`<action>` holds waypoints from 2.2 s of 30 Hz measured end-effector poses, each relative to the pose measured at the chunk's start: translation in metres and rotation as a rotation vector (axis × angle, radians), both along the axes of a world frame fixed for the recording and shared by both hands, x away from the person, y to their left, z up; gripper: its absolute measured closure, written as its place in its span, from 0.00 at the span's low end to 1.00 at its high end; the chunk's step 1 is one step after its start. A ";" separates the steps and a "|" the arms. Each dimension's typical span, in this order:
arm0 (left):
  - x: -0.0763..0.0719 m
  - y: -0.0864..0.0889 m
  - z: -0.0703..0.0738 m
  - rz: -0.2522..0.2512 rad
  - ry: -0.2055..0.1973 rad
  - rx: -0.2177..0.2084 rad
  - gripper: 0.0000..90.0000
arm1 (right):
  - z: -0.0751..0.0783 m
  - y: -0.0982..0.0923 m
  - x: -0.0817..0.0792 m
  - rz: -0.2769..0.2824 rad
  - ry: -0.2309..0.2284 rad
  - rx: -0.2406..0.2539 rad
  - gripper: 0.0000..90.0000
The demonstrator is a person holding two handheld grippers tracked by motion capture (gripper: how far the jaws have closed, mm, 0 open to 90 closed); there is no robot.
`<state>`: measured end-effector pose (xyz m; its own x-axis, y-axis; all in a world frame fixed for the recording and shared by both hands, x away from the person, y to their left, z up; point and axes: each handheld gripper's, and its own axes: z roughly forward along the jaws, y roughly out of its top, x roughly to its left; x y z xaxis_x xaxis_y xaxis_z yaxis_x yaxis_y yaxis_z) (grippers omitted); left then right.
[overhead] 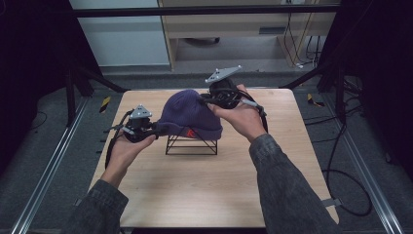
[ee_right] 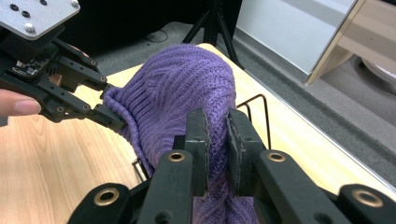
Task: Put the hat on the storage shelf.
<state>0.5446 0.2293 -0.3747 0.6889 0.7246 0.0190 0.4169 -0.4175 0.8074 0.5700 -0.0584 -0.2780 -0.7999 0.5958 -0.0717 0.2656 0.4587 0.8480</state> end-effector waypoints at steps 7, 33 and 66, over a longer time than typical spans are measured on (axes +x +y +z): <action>0.001 0.002 -0.010 0.001 0.015 0.003 0.74 | -0.009 0.000 -0.001 0.013 0.019 -0.018 0.89; 0.002 0.007 -0.038 -0.013 0.070 0.050 0.68 | -0.038 0.010 -0.001 0.009 0.069 -0.079 0.89; -0.001 0.019 -0.054 0.028 0.127 0.021 0.85 | -0.056 0.016 -0.004 0.020 0.113 -0.106 0.87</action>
<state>0.5432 0.2482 -0.4291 0.6664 0.7438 -0.0519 0.5267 -0.4203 0.7388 0.5664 -0.0428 -0.3341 -0.8180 0.5737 -0.0420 0.3466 0.5498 0.7600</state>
